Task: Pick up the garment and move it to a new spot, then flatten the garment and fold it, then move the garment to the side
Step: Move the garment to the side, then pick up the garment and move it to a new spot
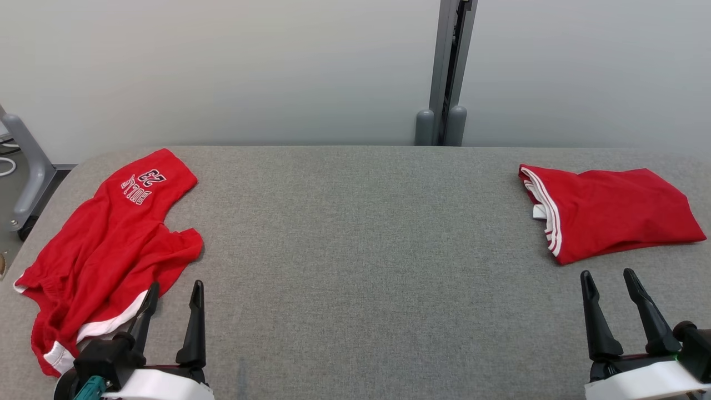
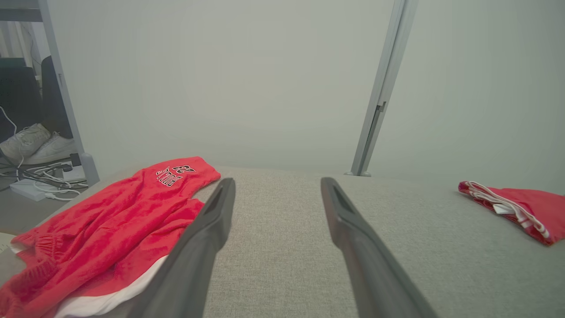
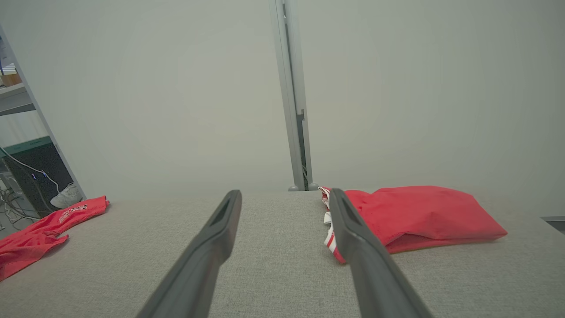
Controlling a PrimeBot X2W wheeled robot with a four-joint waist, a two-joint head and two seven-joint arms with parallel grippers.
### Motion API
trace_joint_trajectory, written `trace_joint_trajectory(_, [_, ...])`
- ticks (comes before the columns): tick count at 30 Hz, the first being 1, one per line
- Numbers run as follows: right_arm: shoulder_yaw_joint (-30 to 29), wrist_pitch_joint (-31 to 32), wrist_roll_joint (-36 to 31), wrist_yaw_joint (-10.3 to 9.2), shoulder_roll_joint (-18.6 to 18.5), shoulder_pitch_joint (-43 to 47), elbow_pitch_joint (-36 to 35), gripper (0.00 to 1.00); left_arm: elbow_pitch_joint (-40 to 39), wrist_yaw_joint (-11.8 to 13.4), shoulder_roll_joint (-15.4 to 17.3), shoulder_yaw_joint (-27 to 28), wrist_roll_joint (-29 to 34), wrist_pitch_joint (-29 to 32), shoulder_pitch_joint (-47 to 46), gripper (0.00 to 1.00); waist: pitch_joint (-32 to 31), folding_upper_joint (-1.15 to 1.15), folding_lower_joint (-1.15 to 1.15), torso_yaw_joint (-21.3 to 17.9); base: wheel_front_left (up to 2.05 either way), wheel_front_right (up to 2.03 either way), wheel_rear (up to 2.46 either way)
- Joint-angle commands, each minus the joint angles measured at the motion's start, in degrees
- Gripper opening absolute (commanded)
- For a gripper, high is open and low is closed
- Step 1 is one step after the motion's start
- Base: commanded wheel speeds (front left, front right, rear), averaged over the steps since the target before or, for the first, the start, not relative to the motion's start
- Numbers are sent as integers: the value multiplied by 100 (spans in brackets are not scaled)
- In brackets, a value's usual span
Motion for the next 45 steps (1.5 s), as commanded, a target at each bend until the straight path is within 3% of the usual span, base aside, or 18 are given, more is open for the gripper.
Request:
trace_joint_trajectory(1, [-8,-5,-10,2,-47,49,-21,100,34,-55,-6,55,88,-18,29,100,-5,0,0,5,0,0,0])
trace_joint_trajectory(20, [187,-5,26,2,13,-51,78,100,252,-266,-185,327,256,-18,-121,100,-11,0,0,194,0,0,0])
trace_joint_trajectory(45, [582,-5,198,2,84,-227,368,100,566,-337,-130,306,336,-18,-321,100,3,0,0,1937,0,0,0])
